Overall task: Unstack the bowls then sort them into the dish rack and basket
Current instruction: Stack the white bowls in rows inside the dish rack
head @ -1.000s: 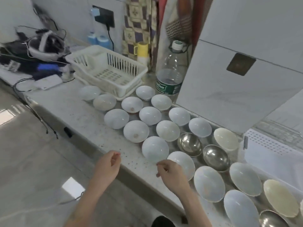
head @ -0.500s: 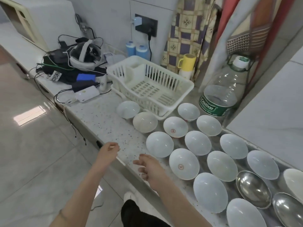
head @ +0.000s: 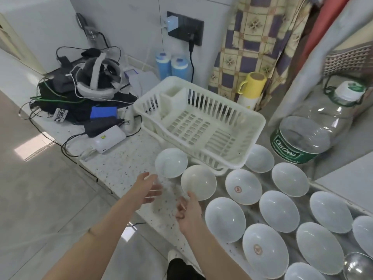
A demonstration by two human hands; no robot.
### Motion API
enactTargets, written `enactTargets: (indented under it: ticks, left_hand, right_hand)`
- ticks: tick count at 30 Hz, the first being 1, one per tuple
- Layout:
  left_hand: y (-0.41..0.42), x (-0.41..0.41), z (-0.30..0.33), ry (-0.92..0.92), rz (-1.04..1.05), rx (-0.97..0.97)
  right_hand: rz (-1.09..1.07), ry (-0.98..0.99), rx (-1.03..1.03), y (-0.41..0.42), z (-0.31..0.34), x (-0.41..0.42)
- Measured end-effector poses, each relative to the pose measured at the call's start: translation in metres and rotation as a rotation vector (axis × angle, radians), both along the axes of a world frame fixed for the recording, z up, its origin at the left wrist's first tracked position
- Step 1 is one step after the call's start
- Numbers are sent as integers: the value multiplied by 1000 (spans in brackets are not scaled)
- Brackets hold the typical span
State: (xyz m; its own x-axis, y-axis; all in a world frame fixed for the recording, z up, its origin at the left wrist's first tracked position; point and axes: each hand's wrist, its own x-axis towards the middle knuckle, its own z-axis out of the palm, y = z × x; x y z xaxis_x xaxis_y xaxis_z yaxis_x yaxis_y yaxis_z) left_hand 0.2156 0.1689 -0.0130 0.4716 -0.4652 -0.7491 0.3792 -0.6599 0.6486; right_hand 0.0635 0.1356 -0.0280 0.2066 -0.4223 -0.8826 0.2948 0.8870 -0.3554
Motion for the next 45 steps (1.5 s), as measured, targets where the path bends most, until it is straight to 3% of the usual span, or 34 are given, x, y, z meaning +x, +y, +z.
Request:
enactTargets:
  ticks: [6, 16, 27, 37, 45]
  left_hand:
    - [-25, 13, -13, 128, -80, -97]
    - [-39, 52, -25, 147, -284, -137]
    - [-30, 127, 13, 127, -545, -199]
    - [-49, 168, 63, 190, -616, -419]
    - [-114, 175, 90, 97, -514, -542]
  right_hand:
    - [-186, 122, -14, -11, -9, 14]
    - [-391, 276, -52, 1, -2, 40]
    - [-604, 379, -193, 33, 34, 93]
    - [-630, 502, -552, 20, 86, 106]
    - [-413, 654, -790, -58, 121, 88]
